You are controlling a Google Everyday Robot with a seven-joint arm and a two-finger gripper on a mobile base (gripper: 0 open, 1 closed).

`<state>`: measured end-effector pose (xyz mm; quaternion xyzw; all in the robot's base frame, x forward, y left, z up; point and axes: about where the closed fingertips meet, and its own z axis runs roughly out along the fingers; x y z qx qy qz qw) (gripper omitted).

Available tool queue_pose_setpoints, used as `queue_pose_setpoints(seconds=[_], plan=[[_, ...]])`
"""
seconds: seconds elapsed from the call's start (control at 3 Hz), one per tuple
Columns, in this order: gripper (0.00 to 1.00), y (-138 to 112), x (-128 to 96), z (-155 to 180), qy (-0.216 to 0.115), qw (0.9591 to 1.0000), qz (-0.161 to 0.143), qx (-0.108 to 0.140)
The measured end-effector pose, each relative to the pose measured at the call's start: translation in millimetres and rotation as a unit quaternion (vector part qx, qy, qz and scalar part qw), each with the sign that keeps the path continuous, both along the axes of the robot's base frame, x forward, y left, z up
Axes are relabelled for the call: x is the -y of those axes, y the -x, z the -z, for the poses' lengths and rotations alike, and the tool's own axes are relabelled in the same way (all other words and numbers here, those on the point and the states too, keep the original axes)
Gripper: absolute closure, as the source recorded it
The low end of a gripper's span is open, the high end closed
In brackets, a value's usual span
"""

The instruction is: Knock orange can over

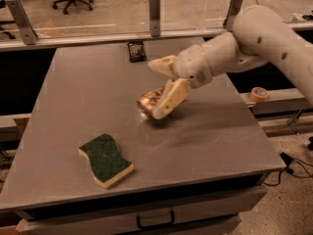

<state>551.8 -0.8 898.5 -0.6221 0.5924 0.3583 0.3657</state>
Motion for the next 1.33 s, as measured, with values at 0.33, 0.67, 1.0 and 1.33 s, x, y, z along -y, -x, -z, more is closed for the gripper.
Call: queue_pose_setpoints(seconds=[0.33, 0.67, 1.0, 1.33], plan=[[0.00, 5.2, -35.6, -10.3, -0.016, 0.9994, -0.032, 0.005], [0.00, -10.0, -21.1, -16.8, -0.023, 0.9996, -0.008, 0.012], [0.00, -34.9, 39.4, -34.7, -0.018, 0.9979, 0.048, 0.040], [0.00, -56.2, 116.8, -79.8, -0.011, 0.9884, 0.114, 0.100]])
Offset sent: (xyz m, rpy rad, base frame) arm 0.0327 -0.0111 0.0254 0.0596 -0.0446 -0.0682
